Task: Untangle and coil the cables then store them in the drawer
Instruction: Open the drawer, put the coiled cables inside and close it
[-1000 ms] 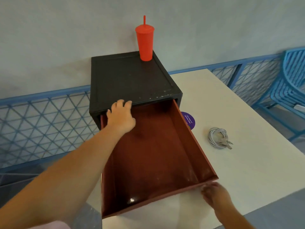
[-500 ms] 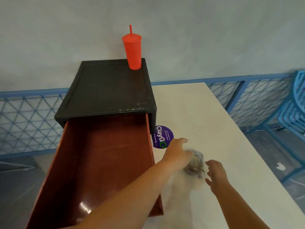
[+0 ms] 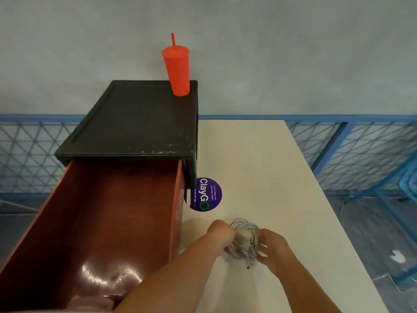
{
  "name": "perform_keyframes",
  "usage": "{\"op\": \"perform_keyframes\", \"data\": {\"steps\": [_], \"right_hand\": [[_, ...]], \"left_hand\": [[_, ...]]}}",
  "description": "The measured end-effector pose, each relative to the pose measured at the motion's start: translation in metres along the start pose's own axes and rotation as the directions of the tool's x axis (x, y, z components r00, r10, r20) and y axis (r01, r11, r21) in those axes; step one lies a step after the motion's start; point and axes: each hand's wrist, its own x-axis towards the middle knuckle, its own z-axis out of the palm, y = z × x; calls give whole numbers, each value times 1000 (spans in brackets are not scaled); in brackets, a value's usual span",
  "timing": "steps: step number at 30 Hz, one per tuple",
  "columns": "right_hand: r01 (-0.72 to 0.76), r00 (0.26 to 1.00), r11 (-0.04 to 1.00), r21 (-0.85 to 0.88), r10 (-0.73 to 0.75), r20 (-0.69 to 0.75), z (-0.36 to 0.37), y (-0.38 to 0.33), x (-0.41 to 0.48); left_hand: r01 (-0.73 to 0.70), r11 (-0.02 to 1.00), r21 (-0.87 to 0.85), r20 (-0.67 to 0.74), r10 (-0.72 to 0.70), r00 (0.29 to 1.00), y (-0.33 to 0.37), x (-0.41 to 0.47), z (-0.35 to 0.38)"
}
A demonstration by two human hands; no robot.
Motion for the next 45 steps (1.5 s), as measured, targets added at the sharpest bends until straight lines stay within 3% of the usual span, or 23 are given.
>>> {"op": "perform_keyframes", "data": {"steps": [3,8,14,17,21,26,30,36,41,45], "right_hand": [[58,998,997,48,-60,24,0,-6,-10],[214,970,972,100,-223,94,16,-36,-43],[411,850,910,57,-405,338,68,-64,-99],[465,795,884,-39,-398,457,104,-64,-113],[459,775,874,-160,-306,553,156,-48,-115],[454,800,861,-228,-282,530,216,-24,-113],[346,853,912,-220,-208,478,260,-7,-96],[185,942,967,-175,-123,313,311,4,-50],[157,968,969,-191,-113,223,341,0,-4],[156,981,961,-230,-125,146,355,-4,21]], "left_hand": [[-9,992,-126,-2,8,1000,4,-2,-7],[-146,897,-418,-64,131,989,23,-34,-44],[-333,760,-558,-213,257,943,17,-85,-113],[-399,705,-586,-299,269,916,6,-105,-148],[-419,680,-602,-378,219,899,-20,-111,-188],[-395,676,-623,-411,147,900,-57,-97,-228],[-356,687,-633,-349,157,924,-86,-74,-256],[-366,872,-324,-188,320,929,-114,-29,-283],[-395,885,-247,-160,365,917,-108,11,-294],[-353,913,-205,-171,322,931,-102,39,-295]]}}
